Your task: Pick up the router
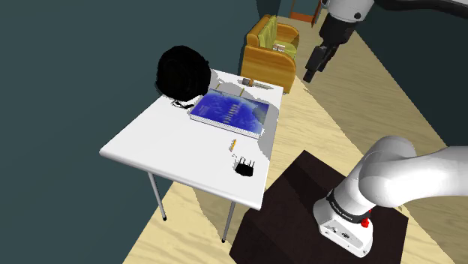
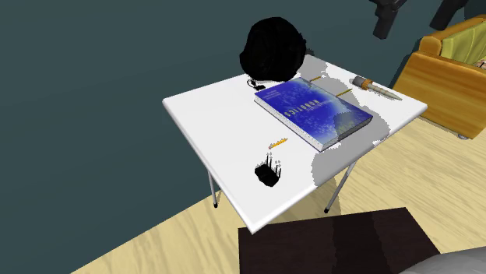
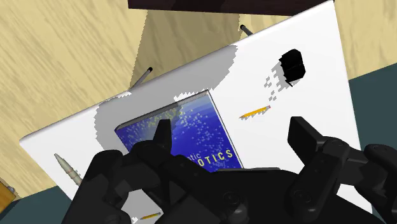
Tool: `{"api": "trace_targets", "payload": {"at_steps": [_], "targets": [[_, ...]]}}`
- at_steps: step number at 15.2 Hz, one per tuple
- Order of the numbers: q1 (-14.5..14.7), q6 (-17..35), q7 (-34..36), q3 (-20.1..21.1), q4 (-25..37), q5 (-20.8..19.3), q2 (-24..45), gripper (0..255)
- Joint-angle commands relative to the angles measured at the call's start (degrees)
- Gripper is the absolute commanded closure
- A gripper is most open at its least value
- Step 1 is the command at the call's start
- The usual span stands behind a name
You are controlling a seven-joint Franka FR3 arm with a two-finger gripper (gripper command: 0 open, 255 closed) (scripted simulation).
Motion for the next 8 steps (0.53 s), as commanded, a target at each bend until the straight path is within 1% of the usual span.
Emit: {"api": "trace_targets", "payload": {"at_steps": [1, 8], "targets": [[0.0, 0.0, 0.0, 0.0, 0.0, 0.0, 0.0, 0], [1.88, 10.18, 4.94, 5.06, -10.1, 2.02, 1.92, 0]]}}
